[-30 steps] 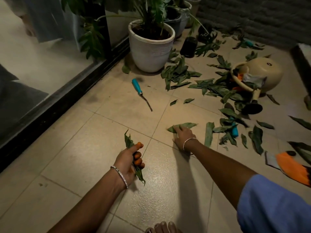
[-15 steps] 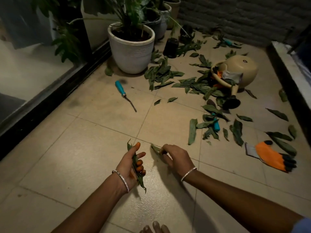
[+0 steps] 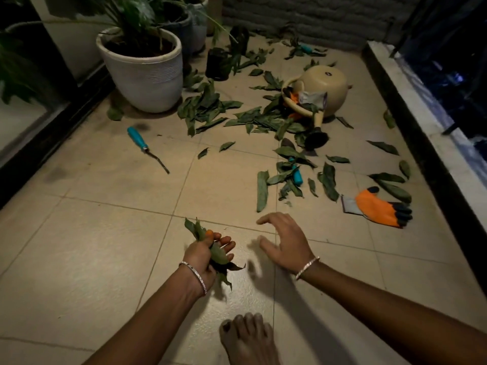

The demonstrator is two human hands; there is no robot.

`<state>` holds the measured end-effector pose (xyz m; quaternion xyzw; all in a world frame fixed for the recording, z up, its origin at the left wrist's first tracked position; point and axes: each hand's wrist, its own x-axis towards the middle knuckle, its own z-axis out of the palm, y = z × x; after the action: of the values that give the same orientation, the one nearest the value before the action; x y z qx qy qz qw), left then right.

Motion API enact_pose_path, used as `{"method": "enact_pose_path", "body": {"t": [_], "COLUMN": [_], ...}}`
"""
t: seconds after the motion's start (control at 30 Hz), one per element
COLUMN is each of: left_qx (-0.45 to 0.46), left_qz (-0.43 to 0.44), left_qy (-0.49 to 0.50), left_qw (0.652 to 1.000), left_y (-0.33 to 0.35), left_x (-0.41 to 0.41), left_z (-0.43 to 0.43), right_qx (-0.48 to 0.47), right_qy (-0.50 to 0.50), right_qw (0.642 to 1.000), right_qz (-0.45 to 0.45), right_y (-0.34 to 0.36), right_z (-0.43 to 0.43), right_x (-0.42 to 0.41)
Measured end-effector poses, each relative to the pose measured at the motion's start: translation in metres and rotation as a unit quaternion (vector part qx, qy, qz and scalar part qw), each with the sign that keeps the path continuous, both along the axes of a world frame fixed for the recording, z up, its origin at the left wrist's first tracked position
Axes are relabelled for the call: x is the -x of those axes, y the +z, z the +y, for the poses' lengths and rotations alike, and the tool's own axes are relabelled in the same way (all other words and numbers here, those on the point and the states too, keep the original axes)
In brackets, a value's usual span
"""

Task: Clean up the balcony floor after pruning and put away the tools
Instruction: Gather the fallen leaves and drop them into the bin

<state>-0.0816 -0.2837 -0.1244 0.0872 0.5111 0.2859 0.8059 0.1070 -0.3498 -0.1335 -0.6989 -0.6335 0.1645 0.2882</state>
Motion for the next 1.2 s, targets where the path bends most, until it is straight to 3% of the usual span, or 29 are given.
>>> {"method": "enact_pose_path", "body": {"t": [0.17, 0.43, 0.63, 0.73, 0.87, 0.97, 1.1, 1.2], "left_qx": [-0.025, -0.082, -0.050, -0.033, -0.021, -0.017, -0.012, -0.006], "left_qz": [0.021, 0.046, 0.050, 0.054, 0.063, 0.063, 0.058, 0.052], "left_qy": [0.012, -0.026, -0.001, 0.019, 0.014, 0.013, -0.002, -0.012], "left_qw": [0.999, 0.995, 0.998, 0.998, 0.998, 0.998, 0.998, 0.999], "left_y": [-0.004, 0.016, 0.016, 0.008, -0.004, -0.009, -0.013, -0.014], "left_x": [0.016, 0.019, 0.015, 0.013, 0.009, 0.002, -0.009, -0.013], "left_z": [0.012, 0.057, 0.087, 0.089, 0.087, 0.085, 0.084, 0.082], "right_qx": [0.135, 0.209, 0.215, 0.203, 0.085, 0.043, 0.146, 0.280], "right_qy": [-0.182, -0.167, -0.276, -0.232, -0.134, -0.151, -0.115, -0.017], "right_qw": [0.974, 0.962, 0.937, 0.951, 0.985, 0.983, 0.963, 0.944], "right_qz": [0.015, -0.053, 0.014, 0.009, -0.066, -0.097, -0.196, -0.176], "right_y": [-0.040, -0.065, -0.078, -0.077, -0.068, -0.052, -0.025, -0.025], "right_z": [0.058, 0.148, 0.175, 0.166, 0.145, 0.143, 0.162, 0.170], "right_x": [-0.058, -0.063, -0.042, -0.035, -0.043, -0.075, -0.126, -0.145]}}
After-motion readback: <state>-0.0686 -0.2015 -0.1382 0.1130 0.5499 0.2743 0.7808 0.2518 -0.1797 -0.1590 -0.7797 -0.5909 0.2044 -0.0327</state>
